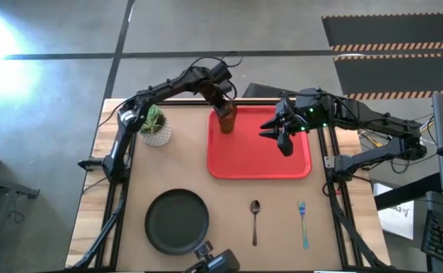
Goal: Pick and place plate/cup/fork/spoon on tray
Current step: Put the green cup on the top left of the red tray, then put the blue fork on the right of the red tray
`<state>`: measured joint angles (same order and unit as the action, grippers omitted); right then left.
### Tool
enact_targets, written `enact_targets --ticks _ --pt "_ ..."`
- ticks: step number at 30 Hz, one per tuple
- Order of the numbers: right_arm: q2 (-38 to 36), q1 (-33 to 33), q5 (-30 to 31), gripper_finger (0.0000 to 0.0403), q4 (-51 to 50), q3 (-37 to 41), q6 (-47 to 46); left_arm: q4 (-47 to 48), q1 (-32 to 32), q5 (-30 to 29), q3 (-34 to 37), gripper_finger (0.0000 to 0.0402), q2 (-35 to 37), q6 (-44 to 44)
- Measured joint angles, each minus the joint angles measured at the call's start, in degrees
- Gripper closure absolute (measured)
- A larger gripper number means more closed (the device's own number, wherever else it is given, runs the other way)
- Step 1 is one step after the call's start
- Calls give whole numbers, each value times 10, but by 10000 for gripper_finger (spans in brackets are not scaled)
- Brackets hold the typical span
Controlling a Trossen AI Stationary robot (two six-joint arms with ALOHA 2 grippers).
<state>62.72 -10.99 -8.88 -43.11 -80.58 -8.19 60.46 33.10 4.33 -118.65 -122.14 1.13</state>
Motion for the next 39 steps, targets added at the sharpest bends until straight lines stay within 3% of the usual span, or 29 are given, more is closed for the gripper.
enact_targets --ticks 13,25,33,39 --pt "0 0 0 291 -1 0 3 13 -1 -3 -5 264 93 0" --pt "0 0 0 291 -35 0 -20 224 -12 1 0 255 282 0" --pt "4 6 -32 291 -158 0 -131 290 -60 4 7 255 421 74" --pt "19 57 -37 291 -290 0 -272 282 -100 7 33 255 508 106"
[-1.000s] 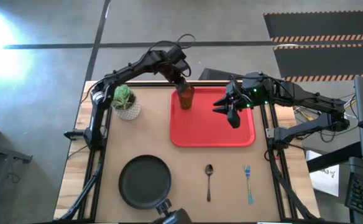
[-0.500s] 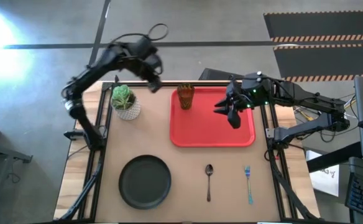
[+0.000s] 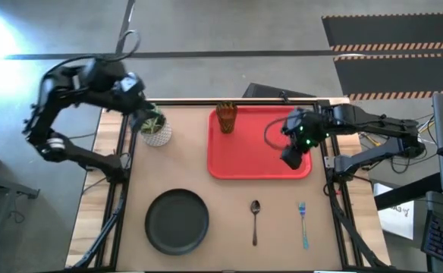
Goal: Pick and place plate/cup/fork/spoon on tray
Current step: Put the blue fork on the right of the red tray
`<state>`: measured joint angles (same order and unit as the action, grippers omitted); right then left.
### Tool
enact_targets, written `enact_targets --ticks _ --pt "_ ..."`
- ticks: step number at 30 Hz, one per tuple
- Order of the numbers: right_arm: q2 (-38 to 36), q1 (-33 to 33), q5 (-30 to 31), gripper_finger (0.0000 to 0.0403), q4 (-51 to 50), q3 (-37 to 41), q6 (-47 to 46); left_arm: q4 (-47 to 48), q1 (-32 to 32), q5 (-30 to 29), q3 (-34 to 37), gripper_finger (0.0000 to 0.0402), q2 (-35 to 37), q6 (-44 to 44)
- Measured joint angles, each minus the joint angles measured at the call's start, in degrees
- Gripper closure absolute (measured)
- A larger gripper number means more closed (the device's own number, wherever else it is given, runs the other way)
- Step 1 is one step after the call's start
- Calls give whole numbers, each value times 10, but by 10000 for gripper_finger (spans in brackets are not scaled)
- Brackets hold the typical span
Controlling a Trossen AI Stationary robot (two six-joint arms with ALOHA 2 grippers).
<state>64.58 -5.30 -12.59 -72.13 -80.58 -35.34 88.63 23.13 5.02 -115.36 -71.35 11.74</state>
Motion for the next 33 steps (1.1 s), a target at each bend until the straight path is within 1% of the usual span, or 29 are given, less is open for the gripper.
enact_targets --ticks 4,9,14,18,21,24,27,33 --pt "15 59 -18 291 -56 3 -113 -7 -4 0 33 255 45 3" --pt "33 156 -25 291 -83 11 -268 -18 -4 -3 92 255 87 13" --pt "53 265 -7 291 -84 28 -431 -40 -4 -4 150 255 116 -1" --pt "84 351 -4 291 -81 47 -552 -44 -4 -4 172 255 123 -30" --pt "119 408 -4 291 -62 56 -631 -44 -4 -4 176 255 123 -36" --pt "161 451 -4 291 -29 57 -683 -44 -4 -4 176 255 120 -43" --pt "203 478 5 291 7 57 -710 -44 -4 -4 177 255 117 -48" --pt "278 501 7 291 56 59 -703 -44 -4 -2 180 255 112 -49"
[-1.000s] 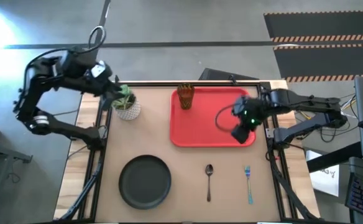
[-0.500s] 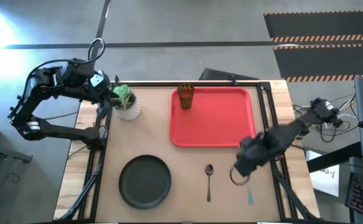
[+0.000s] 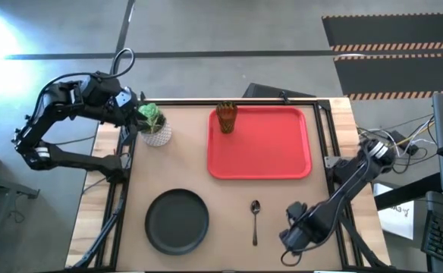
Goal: Pick and place plate/cup/fork/spoon on tray
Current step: Put the blue fork on the right of the red tray
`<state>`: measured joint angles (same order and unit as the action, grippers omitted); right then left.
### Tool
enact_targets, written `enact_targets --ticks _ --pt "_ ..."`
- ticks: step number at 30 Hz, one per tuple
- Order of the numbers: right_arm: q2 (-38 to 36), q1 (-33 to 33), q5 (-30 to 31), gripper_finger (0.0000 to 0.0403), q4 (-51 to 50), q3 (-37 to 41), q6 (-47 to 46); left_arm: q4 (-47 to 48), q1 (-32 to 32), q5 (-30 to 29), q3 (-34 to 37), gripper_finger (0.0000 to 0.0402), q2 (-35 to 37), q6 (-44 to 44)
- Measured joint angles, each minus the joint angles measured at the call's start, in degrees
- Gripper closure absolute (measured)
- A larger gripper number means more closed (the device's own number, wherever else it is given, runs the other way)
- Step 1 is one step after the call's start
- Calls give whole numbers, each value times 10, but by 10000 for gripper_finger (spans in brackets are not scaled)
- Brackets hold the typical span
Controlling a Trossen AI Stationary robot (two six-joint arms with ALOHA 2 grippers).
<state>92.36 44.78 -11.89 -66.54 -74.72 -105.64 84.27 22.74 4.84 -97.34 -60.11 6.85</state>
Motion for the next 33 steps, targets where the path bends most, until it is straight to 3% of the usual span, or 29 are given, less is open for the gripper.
enact_targets --ticks 5,10,15,21,33 --pt "13 3 1 291 0 17 10 0 0 19 0 255 -4 -3" --pt "-50 5 15 291 12 81 -16 1 0 24 2 255 -3 -2" --pt "-139 6 81 291 110 178 -60 0 0 27 2 255 -2 -1" --pt "-182 10 89 291 222 279 -89 1 0 27 1 255 -1 2" --pt "-165 31 54 291 236 294 -127 1 0 27 2 255 -4 2"
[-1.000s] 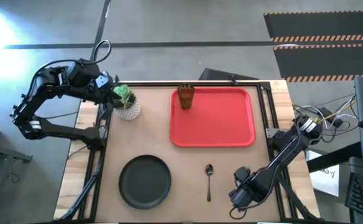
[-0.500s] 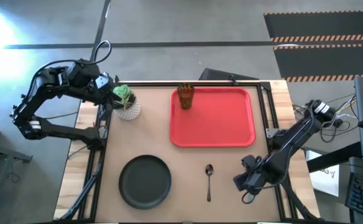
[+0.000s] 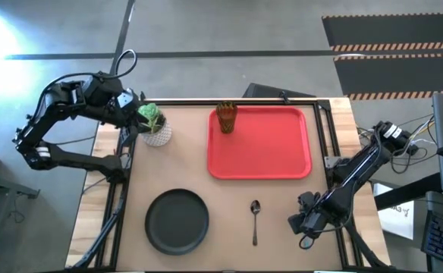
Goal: Pick and place plate/cup/fork/spoon on tray
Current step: Put the blue fork on the right of the red tray
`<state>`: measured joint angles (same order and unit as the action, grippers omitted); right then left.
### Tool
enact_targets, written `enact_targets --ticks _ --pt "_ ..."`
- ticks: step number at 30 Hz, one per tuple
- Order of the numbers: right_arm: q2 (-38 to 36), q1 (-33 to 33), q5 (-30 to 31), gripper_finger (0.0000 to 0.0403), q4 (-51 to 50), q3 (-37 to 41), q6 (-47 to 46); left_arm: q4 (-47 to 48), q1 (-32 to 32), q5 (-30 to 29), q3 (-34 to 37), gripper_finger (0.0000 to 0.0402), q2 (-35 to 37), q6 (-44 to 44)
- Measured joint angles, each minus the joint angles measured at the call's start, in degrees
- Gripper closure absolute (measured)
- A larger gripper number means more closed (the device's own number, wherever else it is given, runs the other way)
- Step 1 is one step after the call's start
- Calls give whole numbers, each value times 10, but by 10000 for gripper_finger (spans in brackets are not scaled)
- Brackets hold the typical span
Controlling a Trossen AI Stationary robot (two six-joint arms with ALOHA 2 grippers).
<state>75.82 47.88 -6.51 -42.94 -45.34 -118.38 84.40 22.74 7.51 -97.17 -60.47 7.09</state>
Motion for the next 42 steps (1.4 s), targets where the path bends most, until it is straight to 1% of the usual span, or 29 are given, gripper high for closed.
enact_targets --ticks 6,10,25,29,31,32,35,36,40,42 --pt "37 5 6 291 61 5 -7 0 0 0 0 255 -3 -1" --pt "58 5 6 291 69 5 -4 0 0 0 0 255 -4 -4" --pt "65 5 6 291 76 29 -2 1 0 2 0 255 -3 1" --pt "65 5 9 294 82 39 -13 1 0 3 0 255 -3 1" --pt "65 5 16 307 90 44 -14 1 0 3 0 255 -3 1" --pt "65 6 18 320 96 46 -10 1 0 3 0 255 -3 1" --pt "66 6 20 373 100 51 -2 1 0 3 0 255 -3 1" --pt "66 6 22 383 102 51 4 1 0 3 0 255 -3 1" --pt "66 6 29 392 102 51 6 1 0 3 0 255 -3 0" --pt "66 7 46 393 103 51 6 1 0 3 0 255 -3 0"
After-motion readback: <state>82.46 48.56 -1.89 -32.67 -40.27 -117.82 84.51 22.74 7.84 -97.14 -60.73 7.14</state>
